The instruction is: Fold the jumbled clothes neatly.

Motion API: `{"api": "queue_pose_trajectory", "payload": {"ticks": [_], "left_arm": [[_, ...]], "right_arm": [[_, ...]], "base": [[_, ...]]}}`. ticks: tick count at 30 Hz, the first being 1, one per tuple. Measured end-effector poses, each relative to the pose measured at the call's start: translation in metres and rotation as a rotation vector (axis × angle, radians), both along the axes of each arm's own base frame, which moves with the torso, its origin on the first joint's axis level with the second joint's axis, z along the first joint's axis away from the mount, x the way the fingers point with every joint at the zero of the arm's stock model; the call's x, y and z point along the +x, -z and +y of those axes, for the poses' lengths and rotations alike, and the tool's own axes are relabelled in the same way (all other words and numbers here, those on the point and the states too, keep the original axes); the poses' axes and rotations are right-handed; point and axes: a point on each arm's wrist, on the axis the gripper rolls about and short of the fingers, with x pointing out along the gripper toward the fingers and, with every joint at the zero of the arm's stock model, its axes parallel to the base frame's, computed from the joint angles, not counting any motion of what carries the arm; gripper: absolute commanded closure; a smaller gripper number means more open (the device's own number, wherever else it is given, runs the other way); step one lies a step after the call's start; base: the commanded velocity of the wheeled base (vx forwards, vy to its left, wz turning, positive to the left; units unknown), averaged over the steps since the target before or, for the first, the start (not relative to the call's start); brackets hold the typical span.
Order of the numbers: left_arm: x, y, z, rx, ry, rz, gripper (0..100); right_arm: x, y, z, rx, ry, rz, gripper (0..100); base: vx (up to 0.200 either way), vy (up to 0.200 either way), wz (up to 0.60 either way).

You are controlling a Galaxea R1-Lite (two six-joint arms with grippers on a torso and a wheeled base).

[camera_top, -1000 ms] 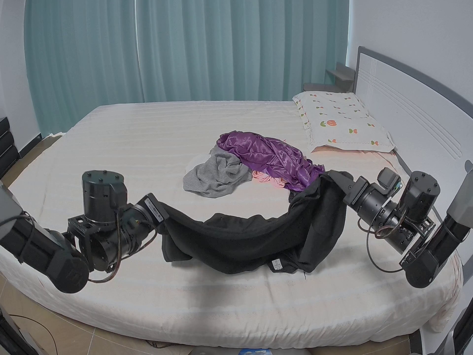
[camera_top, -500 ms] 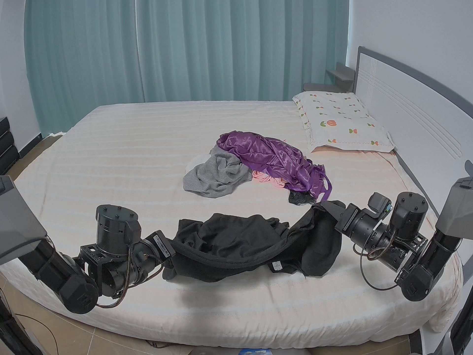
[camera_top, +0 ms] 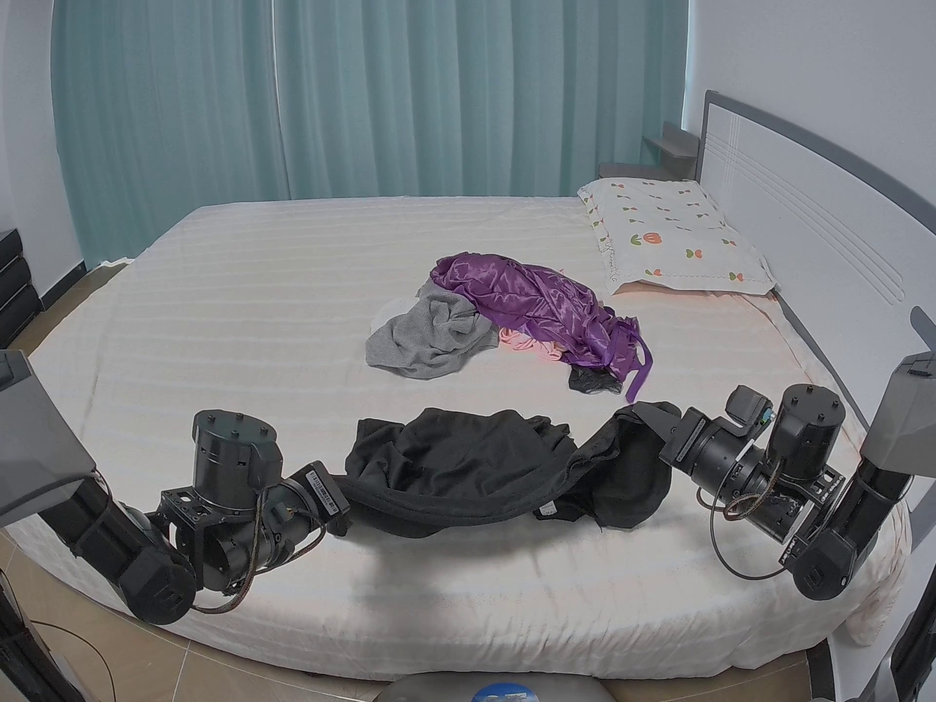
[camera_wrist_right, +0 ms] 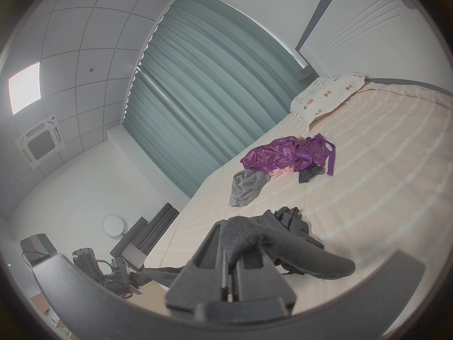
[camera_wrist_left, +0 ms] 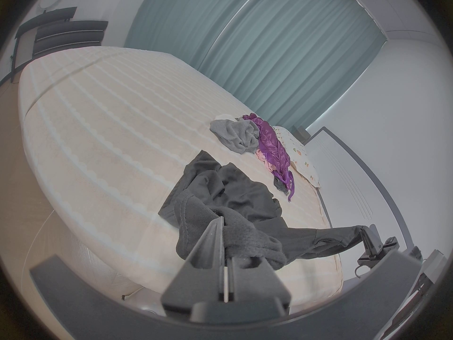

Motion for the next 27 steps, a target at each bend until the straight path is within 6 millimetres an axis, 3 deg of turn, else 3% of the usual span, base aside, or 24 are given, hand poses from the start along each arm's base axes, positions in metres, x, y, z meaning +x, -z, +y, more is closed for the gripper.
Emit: {"api": "queue_pose_trajectory", "payload": {"ticks": [27], "left_arm": [[0.0044, -0.0043, -0.0020, -0.068, -0.021, -0.036, 100]], "right_arm": [[-0.0023, -0.0056, -0.0004, 0.007, -0.002, -0.016, 100]], "base": [[-0.022, 0.000, 0.00]]}}
